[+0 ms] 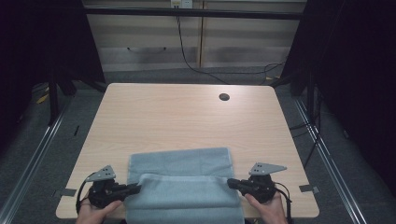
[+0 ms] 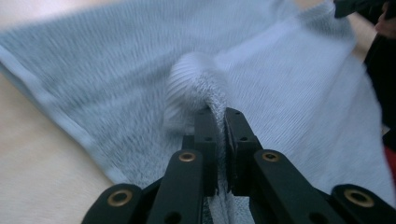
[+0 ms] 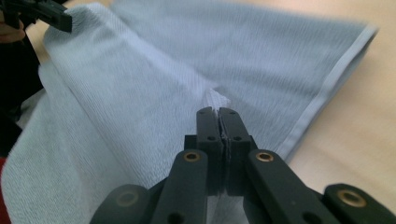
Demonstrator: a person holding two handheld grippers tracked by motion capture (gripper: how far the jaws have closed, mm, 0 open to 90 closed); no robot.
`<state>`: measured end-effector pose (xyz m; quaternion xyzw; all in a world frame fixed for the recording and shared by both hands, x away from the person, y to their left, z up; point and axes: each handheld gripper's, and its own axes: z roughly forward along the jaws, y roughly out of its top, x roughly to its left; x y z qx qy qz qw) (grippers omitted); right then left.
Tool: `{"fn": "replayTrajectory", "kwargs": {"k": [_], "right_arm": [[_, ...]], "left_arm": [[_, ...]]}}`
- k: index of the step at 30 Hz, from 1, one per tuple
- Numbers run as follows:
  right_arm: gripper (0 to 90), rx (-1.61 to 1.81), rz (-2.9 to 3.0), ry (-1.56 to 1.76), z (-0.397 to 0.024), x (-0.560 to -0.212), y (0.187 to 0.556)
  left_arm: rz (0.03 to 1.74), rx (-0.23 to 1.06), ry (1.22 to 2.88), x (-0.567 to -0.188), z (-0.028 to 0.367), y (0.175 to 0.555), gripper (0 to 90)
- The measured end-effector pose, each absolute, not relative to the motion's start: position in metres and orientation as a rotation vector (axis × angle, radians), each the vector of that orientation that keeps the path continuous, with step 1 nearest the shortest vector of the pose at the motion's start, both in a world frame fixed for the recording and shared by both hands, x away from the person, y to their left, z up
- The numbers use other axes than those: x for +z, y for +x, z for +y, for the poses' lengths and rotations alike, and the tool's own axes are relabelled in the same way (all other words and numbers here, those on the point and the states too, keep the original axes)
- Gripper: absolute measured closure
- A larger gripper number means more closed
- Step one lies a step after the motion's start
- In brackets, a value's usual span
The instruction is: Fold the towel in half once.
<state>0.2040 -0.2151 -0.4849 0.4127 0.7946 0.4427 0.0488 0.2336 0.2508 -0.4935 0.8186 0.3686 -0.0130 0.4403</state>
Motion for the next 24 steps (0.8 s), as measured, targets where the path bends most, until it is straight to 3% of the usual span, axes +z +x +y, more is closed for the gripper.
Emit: {"fn": "replayTrajectory", "kwargs": {"k": [10, 19, 24], "right_arm": [[88.1, 1.225, 2.447, 1.298, -0.219, -0.5, 0.218], [88.1, 1.186, 2.366, 1.36, -0.225, -0.501, 0.247], [88.1, 1.162, 2.325, 1.397, -0.229, -0.502, 0.265]], "left_arm": [[0.928, 0.001, 2.04, -0.506, 0.246, 0.255, 85.2], [0.949, 0.112, 2.042, -0.507, 0.224, 0.307, 85.3], [0.965, 0.092, 2.038, -0.508, 0.218, 0.332, 85.4]]}}
